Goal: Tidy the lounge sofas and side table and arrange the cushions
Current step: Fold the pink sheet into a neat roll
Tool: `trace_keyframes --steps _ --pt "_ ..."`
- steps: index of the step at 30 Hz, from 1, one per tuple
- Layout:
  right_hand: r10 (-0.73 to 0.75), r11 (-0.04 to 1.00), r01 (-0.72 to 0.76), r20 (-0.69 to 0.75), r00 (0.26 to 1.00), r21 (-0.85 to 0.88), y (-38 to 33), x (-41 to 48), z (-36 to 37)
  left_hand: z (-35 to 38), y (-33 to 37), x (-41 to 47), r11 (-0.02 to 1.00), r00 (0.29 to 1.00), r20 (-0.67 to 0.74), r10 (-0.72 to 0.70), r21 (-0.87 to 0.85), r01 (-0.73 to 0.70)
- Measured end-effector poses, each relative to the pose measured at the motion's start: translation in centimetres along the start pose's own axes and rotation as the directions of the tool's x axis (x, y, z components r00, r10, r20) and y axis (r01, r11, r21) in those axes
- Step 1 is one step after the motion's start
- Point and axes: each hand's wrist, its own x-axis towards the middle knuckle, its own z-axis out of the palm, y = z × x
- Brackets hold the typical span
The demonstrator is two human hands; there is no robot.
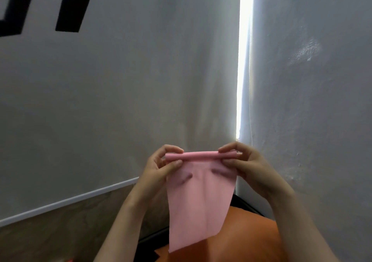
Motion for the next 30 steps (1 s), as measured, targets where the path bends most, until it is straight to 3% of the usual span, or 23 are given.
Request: trace_keyframes --steps 7,15,20,30 --pt "-0.001 0.994 -0.010 -0.095 0.995 -0.113 0.12 0.10 0.10 0.69 0.10 -0.32 1.000 0.999 -0.054 0.002 -0.009 -0.003" --pt "-0.012 0.978 -0.003 -0.071 0.997 -0.211 -0.26 -0.09 -0.23 0.28 -0.01 -0.14 1.000 0.998 -0.060 -0.006 -0.001 0.006" --pt "-0.041 0.990 0.028 -0.095 0.995 -0.137 -0.32 -0.03 0.14 0.62 0.25 -0.16 0.995 0.998 -0.050 -0.025 -0.098 0.020" --pt "-0.038 0.996 0.033 -0.056 0.998 -0.087 -0.07 0.50 0.50 -0.23 -0.33 0.15 0.998 1.000 -0.025 -0.014 -0.062 0.012"
